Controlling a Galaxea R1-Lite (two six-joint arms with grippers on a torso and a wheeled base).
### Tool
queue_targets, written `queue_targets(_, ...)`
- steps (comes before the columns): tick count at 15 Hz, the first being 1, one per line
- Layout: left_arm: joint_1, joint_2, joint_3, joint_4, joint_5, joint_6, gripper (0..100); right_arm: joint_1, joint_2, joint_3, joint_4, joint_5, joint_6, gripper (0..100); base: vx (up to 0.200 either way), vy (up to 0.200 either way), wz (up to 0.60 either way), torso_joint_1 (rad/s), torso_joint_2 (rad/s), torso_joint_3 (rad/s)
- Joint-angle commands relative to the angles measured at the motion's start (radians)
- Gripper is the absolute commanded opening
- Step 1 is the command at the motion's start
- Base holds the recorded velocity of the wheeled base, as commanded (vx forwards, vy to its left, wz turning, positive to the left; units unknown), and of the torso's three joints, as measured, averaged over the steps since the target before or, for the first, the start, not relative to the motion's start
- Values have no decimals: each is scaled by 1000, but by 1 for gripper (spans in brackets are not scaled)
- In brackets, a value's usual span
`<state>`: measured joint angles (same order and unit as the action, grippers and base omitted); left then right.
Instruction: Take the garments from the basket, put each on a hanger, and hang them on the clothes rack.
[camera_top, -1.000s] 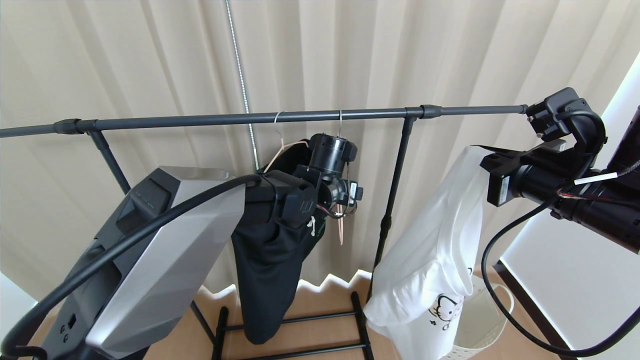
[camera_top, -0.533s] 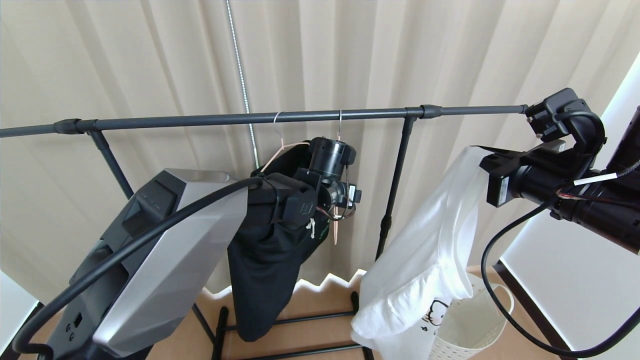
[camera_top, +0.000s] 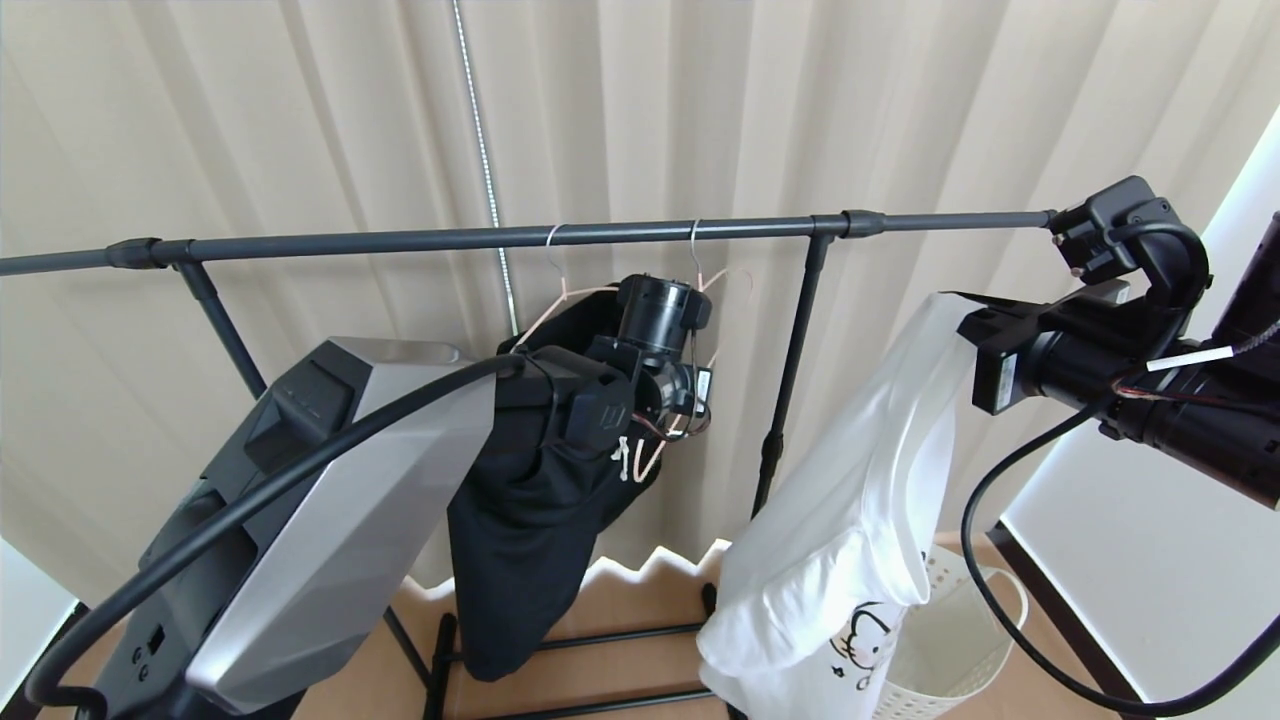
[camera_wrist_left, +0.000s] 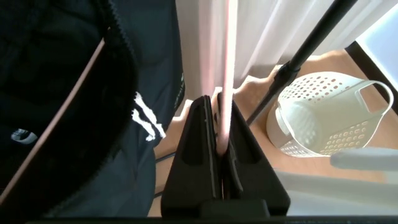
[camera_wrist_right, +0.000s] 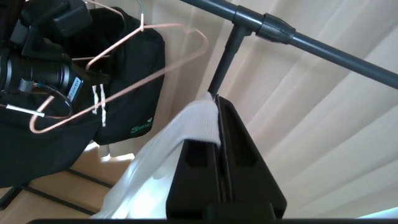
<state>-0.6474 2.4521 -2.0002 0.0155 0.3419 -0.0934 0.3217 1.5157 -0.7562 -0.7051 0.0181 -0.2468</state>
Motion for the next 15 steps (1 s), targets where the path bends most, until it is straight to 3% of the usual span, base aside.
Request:
queue_targets(1,3,-5,0,0,0,0,0,0,1,0,-1,0,0,0,0,0,0,0,0,0)
queue_targets(10,0,-58,0,0,0,-2,0,0,1,0,-1,0,0,0,0,0,0,0,0,0)
queue_targets(15,-6,-104,0,4,62,-3,0,0,0,-2,-1,0,0,0,0,0,0,0,0,0)
